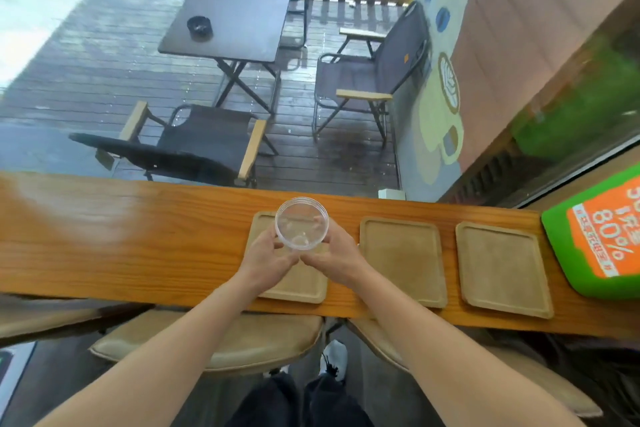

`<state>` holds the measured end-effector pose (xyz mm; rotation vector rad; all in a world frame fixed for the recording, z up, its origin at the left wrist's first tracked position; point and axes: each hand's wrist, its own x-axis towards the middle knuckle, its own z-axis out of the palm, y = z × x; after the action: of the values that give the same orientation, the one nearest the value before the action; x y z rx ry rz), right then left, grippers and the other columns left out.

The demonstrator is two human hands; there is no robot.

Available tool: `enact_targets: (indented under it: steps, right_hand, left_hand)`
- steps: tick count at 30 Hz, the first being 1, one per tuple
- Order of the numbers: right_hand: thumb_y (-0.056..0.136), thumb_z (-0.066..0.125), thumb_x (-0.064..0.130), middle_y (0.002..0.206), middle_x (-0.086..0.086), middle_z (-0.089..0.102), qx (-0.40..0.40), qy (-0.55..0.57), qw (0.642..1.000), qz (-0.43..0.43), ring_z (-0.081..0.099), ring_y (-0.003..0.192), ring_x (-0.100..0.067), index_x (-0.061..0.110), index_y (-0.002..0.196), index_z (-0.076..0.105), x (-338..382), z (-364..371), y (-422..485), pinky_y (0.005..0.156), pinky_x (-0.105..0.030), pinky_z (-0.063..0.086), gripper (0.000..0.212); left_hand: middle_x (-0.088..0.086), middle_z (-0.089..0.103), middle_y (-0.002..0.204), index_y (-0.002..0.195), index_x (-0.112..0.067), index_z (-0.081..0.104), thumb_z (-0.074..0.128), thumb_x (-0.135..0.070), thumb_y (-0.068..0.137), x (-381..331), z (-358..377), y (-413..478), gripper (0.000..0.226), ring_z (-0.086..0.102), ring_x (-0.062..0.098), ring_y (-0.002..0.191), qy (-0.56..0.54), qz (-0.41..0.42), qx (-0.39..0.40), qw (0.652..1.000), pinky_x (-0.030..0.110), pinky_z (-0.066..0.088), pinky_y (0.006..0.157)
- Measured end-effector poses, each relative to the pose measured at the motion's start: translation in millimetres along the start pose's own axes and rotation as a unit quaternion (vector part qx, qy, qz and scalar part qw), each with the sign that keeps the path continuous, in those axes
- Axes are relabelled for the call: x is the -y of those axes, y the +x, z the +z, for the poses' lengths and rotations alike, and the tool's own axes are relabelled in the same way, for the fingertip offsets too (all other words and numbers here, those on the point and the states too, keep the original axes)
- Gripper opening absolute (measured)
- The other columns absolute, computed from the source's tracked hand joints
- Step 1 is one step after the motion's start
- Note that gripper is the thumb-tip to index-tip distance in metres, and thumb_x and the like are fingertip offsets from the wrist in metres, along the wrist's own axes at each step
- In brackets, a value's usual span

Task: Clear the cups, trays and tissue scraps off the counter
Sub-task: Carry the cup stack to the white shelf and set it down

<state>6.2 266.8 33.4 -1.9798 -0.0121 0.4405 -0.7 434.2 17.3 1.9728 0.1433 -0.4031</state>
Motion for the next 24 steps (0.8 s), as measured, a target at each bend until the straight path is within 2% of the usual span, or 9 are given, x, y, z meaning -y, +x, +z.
enact_targets:
  steps: [2,5,8,11,13,16,18,20,24]
  right_hand:
    - [0.072,0.084,0.026,0.113,0.021,0.062,-0.022,-0.005,0.999,-0.023,0.059,0.106,0.002,0.05,0.104,0.056,17.8,-16.5,-9.2,0.089,-0.018,0.048,0.049]
    - [0.072,0.086,0.024,0.101,0.024,0.058,-0.077,-0.02,0.996,-0.041,0.057,0.094,0.01,0.047,0.096,0.054,46.2,-51.0,-32.0,0.079,-0.007,0.045,0.046]
    - [0.075,0.087,0.021,0.094,0.027,0.056,-0.15,-0.024,0.987,-0.058,0.055,0.084,0.022,0.041,0.098,0.055,66.2,-83.7,-63.3,0.071,-0.005,0.043,0.044]
    - [0.077,0.084,0.023,0.102,0.025,0.056,-0.224,-0.014,0.973,-0.054,0.056,0.088,0.016,0.038,0.108,0.05,73.1,-104.8,-100.6,0.073,-0.003,0.043,0.048]
    - [0.077,0.084,0.025,0.109,0.02,0.059,-0.272,-0.001,0.961,-0.046,0.058,0.099,0.006,0.034,0.118,0.05,72.4,-112.2,-125.6,0.079,-0.007,0.046,0.055]
    - [0.075,0.083,0.037,0.124,0.012,0.06,-0.325,0.012,0.945,-0.02,0.059,0.115,-0.012,0.031,0.134,0.048,65.8,-115.4,-162.8,0.095,-0.032,0.052,0.068]
    - [0.071,0.08,0.05,0.121,0.02,0.06,-0.36,0.032,0.932,-0.01,0.06,0.113,-0.01,0.042,0.13,0.045,59.3,-111.9,-190.4,0.093,-0.032,0.053,0.069]
    - [0.068,0.078,0.057,0.123,0.018,0.059,-0.389,0.05,0.92,0.002,0.062,0.112,-0.008,0.046,0.131,0.042,53.5,-106.7,-217.6,0.094,-0.034,0.054,0.073]
    - [0.073,0.082,0.049,0.12,0.027,0.055,-0.427,0.064,0.902,0.017,0.058,0.112,0.003,0.046,0.135,0.039,43.0,-106.0,-264.7,0.091,-0.023,0.053,0.075]
  left_hand:
    - [-0.025,0.057,0.112,0.12,-0.046,0.051,0.078,-0.029,0.079,-26.0,-0.8,-4.4,0.052,0.057,-0.001,0.103,0.01,0.043,0.004,0.999,0.014,0.044,0.075]
    - [-0.016,0.06,0.11,0.123,-0.033,0.05,0.079,-0.027,0.077,-69.9,3.1,-5.9,0.055,0.059,0.004,0.101,0.032,0.109,0.016,0.993,0.016,0.044,0.074]
    - [-0.006,0.063,0.11,0.122,-0.024,0.054,0.081,-0.021,0.076,-112.2,13.9,-4.6,0.053,0.06,0.013,0.102,0.045,0.182,0.048,0.981,0.029,0.05,0.085]
    - [-0.015,0.064,0.104,0.107,-0.039,0.054,0.082,-0.019,0.077,-146.9,30.9,-15.7,0.045,0.064,-0.003,0.089,0.027,0.257,0.104,0.96,0.013,0.049,0.072]
    - [-0.017,0.067,0.099,0.103,-0.051,0.057,0.082,-0.015,0.078,-162.6,43.6,-26.3,0.05,0.063,-0.01,0.088,0.013,0.304,0.139,0.942,0.009,0.05,0.066]
    - [-0.03,0.065,0.106,0.105,-0.067,0.054,0.079,-0.019,0.079,-174.7,61.1,-46.8,0.059,0.064,-0.002,0.097,0.006,0.356,0.191,0.915,0.016,0.054,0.073]
    - [-0.025,0.064,0.11,0.112,-0.061,0.053,0.077,-0.024,0.081,-174.9,75.3,-62.2,0.054,0.064,0.005,0.101,0.004,0.383,0.225,0.896,0.02,0.055,0.078]
    - [-0.023,0.063,0.112,0.117,-0.057,0.051,0.077,-0.021,0.082,-172.5,92.0,-78.6,0.056,0.063,0.006,0.104,-0.003,0.401,0.247,0.882,0.025,0.056,0.079]
    - [-0.027,0.06,0.115,0.116,-0.059,0.051,0.074,-0.041,0.075,-176.1,120.7,-116.7,0.051,0.059,0.002,0.108,-0.016,0.407,0.274,0.871,0.032,0.056,0.083]
